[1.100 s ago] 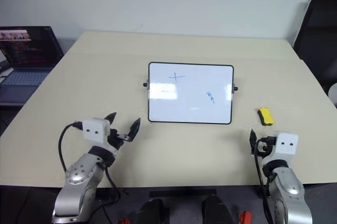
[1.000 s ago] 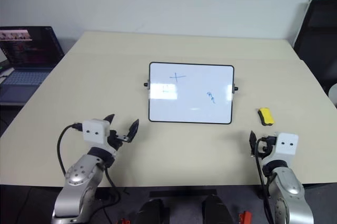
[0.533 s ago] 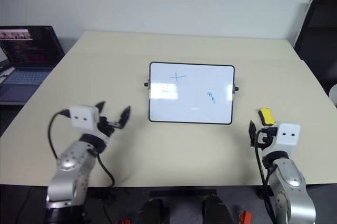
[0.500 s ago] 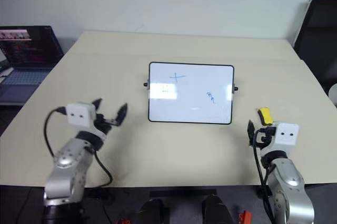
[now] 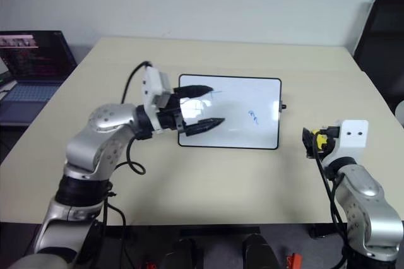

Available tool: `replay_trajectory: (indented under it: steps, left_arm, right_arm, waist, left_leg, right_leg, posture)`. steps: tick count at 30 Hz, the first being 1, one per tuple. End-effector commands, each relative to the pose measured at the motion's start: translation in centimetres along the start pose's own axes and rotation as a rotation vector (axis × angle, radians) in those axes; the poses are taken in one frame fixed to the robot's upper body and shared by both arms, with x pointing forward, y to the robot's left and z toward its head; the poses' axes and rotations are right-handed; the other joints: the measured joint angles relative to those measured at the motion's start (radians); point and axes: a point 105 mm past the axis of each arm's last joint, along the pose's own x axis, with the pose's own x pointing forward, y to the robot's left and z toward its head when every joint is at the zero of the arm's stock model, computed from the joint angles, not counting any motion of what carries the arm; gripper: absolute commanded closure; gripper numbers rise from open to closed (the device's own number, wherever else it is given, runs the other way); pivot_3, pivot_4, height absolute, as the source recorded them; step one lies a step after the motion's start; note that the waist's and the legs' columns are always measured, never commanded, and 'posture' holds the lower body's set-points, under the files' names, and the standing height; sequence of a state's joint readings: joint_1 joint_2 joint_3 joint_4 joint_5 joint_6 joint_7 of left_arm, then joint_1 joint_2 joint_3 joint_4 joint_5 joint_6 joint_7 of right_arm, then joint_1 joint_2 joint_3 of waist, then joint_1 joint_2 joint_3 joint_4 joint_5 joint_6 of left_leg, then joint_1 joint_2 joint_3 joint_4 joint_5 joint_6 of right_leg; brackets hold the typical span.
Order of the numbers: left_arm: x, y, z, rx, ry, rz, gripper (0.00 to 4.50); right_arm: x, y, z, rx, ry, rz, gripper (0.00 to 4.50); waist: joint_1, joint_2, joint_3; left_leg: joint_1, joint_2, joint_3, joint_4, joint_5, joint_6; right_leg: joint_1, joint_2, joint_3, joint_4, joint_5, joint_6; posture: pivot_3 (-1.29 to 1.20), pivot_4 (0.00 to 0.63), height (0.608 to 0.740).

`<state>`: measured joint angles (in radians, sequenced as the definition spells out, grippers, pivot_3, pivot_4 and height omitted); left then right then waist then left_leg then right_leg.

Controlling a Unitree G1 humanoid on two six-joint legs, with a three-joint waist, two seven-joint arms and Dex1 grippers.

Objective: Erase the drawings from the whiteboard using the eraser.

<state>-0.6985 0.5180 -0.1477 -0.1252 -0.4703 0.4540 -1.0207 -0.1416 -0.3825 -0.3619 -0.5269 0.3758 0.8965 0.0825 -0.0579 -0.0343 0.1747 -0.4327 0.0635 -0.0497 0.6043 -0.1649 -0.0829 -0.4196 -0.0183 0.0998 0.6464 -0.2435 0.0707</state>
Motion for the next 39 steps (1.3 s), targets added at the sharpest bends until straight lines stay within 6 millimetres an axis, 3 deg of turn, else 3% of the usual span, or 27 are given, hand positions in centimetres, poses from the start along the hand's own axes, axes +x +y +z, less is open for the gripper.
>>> replay_trajectory:
  steps: [1, 6, 17, 34, 37, 39]
  left_arm:
    - [1.2, -0.8, 0.8, 0.031, -0.006, -0.127, 0.0]
    - [2.7, -0.8, 1.2, 0.064, -0.012, -0.183, 0.0]
    - [1.7, -1.7, 0.5, 0.028, 0.018, -0.239, 0.0]
    - [1.5, -1.2, 0.9, 0.027, 0.022, -0.191, 0.0]
    - [1.5, -1.2, 0.8, 0.024, 0.019, -0.188, 0.0]
    - [1.5, -1.1, 0.8, 0.022, 0.016, -0.184, 0.0]
  right_arm:
    - [0.8, -1.8, 0.5, -0.013, 0.014, -0.042, 0.03]
    - [3.1, -2.7, -0.3, -0.011, 0.065, -0.026, 0.03]
    - [6.8, -2.6, -1.8, -0.019, 0.122, 0.008, 0.03]
    - [7.5, -4.0, -2.6, -0.018, 0.145, -0.023, 0.03]
    - [7.4, -4.1, -3.0, -0.012, 0.159, -0.027, 0.59]
    - [7.4, -4.2, -3.1, -0.012, 0.165, -0.034, 1.26]
  waist:
    - [0.0, 0.0, 0.0]
    - [0.0, 0.001, 0.0]
    - [-0.002, 0.003, 0.002]
    - [-0.001, 0.004, 0.002]
    - [-0.001, 0.004, 0.002]
    - [-0.001, 0.004, 0.002]
  left_leg:
    - [0.0, 0.0, 0.0, 0.0, 0.0, 0.0]
    - [0.0, 0.0, 0.0, 0.0, 0.0, 0.0]
    - [0.0, 0.0, -0.001, 0.0, 0.0, 0.0]
    - [0.0, 0.0, -0.001, 0.0, 0.0, 0.0]
    - [0.0, 0.0, -0.001, 0.0, 0.0, 0.0]
    - [0.0, 0.0, -0.001, 0.0, 0.0, 0.0]
  right_leg:
    - [0.0, 0.0, 0.0, 0.0, 0.0, 0.0]
    - [0.0, 0.0, 0.0, 0.0, 0.0, 0.001]
    - [0.0, 0.001, 0.001, 0.001, 0.001, 0.002]
    - [0.0, 0.001, 0.001, 0.002, 0.002, 0.005]
    - [0.0, 0.001, 0.001, 0.002, 0.002, 0.005]
    - [0.0, 0.001, 0.001, 0.002, 0.002, 0.005]
  posture:
    - [0.0, 0.15, 0.74]
    - [0.0, 0.15, 0.74]
    - [0.0, 0.15, 0.74]
    - [0.0, 0.15, 0.74]
    - [0.0, 0.15, 0.74]
    - [0.0, 0.15, 0.74]
